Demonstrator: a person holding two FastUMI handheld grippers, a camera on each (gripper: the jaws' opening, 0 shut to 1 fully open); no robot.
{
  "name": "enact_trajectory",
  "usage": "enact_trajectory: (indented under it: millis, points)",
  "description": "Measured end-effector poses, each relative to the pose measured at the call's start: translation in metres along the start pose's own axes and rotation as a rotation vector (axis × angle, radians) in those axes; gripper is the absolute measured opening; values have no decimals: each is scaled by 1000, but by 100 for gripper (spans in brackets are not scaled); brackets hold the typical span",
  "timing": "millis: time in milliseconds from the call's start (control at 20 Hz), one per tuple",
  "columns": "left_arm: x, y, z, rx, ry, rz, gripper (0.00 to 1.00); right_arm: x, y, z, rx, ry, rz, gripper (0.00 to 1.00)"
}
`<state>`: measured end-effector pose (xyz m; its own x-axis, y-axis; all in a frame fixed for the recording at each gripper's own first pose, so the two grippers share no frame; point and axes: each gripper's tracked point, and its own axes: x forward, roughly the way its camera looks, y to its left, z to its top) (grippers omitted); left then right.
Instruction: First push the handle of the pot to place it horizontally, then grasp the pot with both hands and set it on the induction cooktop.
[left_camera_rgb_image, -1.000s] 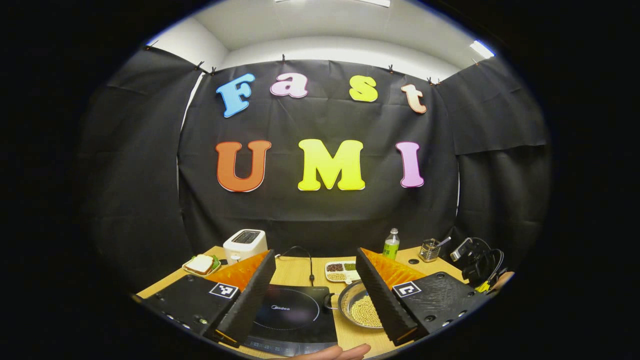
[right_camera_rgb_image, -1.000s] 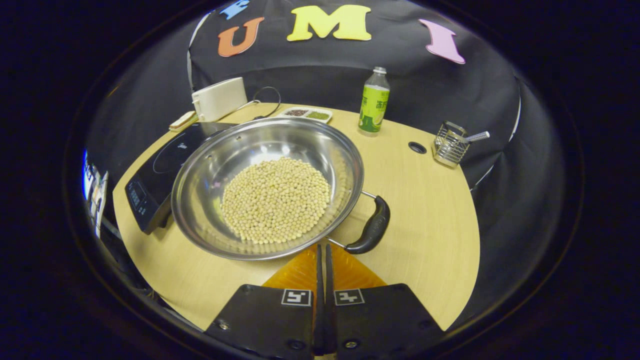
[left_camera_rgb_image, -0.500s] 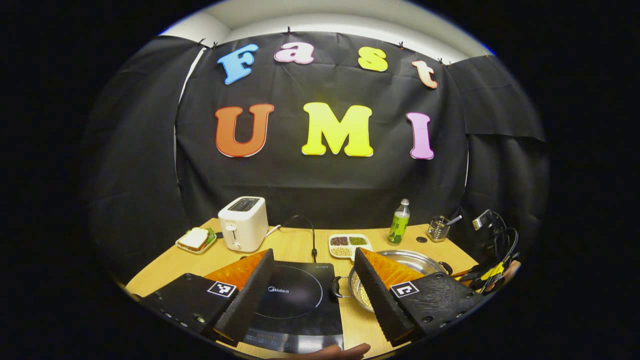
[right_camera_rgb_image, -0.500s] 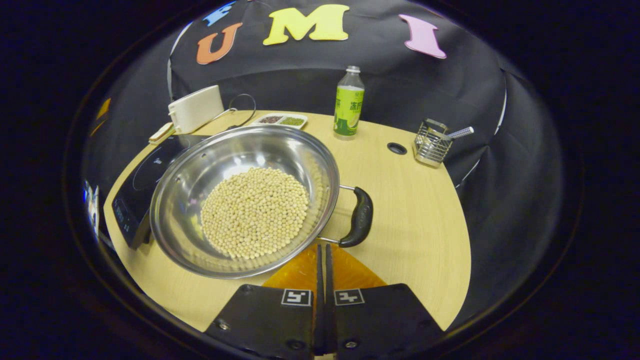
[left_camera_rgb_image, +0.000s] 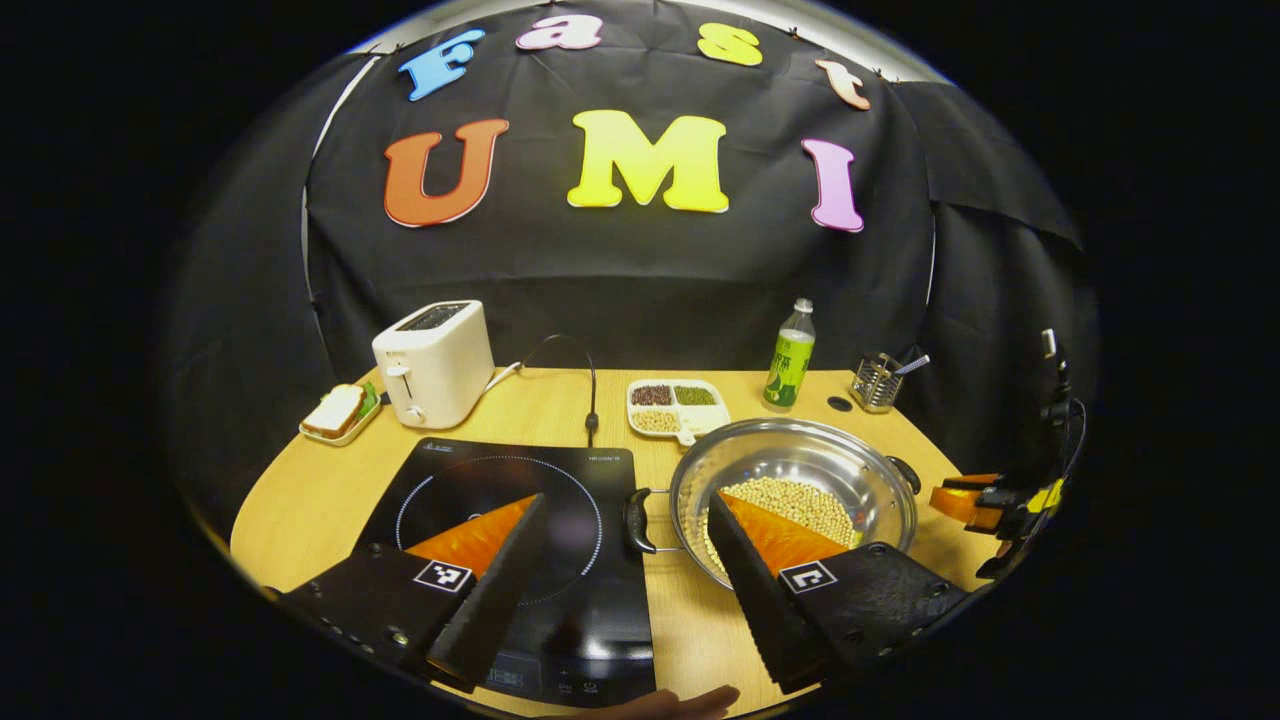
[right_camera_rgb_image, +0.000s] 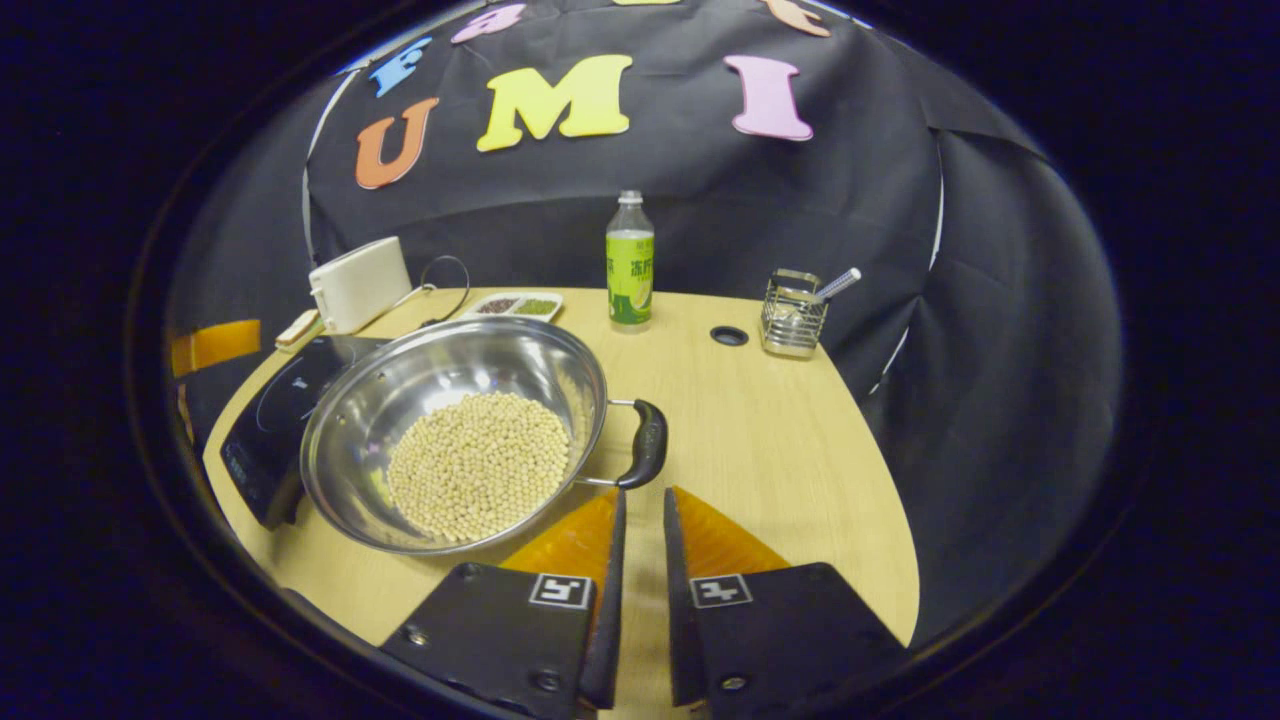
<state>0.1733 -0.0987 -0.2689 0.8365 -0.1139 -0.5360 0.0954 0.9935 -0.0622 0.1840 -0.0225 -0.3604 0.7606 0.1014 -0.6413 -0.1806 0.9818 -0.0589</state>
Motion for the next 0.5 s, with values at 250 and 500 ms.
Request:
enact_trajectory:
  millis: [250,500]
  points:
    - [22,-13,-17,-11,53,-24,96,-4,-2,20,-30,-53,-32,89]
    - [40,-18,-27,-12,94,-31,96,18,8,24,20,-24,-22,96]
